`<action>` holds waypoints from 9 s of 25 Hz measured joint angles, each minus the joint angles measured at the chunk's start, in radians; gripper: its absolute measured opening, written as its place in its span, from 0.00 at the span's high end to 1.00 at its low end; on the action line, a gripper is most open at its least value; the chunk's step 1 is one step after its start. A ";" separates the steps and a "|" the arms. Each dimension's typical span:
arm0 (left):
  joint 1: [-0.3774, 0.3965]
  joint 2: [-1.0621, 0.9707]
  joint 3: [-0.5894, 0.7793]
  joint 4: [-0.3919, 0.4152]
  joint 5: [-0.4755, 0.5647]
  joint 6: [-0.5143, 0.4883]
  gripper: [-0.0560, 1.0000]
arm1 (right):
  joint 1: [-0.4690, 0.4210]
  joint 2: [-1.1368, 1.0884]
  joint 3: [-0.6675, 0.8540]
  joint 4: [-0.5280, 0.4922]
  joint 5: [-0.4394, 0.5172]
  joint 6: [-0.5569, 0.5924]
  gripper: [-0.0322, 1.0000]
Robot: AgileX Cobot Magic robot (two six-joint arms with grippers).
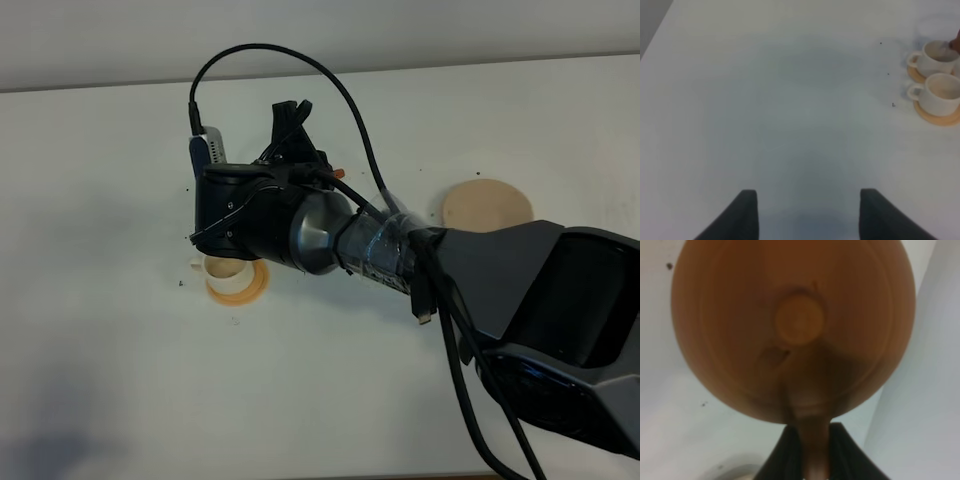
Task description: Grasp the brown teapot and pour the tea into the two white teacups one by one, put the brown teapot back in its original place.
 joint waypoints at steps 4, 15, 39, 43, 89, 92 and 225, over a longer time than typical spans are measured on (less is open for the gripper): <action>0.000 0.000 0.000 0.000 0.000 0.000 0.52 | 0.008 0.000 0.000 -0.030 -0.002 0.000 0.88; 0.000 0.000 0.000 0.000 0.000 0.000 0.52 | 0.011 0.000 0.000 -0.099 -0.010 -0.009 0.88; 0.000 0.000 0.000 0.000 0.000 -0.001 0.52 | 0.011 0.000 0.000 -0.195 -0.010 -0.132 0.88; 0.000 0.000 0.000 0.000 0.000 -0.001 0.52 | 0.011 0.000 0.000 -0.213 -0.011 -0.147 0.88; 0.000 0.000 0.000 0.000 0.000 0.000 0.52 | 0.011 0.000 0.000 -0.314 -0.033 -0.274 0.88; 0.000 0.000 0.000 0.000 0.000 0.000 0.52 | 0.011 0.000 0.000 -0.314 -0.033 -0.274 0.88; 0.000 0.000 0.000 0.000 0.000 0.000 0.52 | 0.159 -0.077 0.107 -0.056 0.102 -0.027 0.88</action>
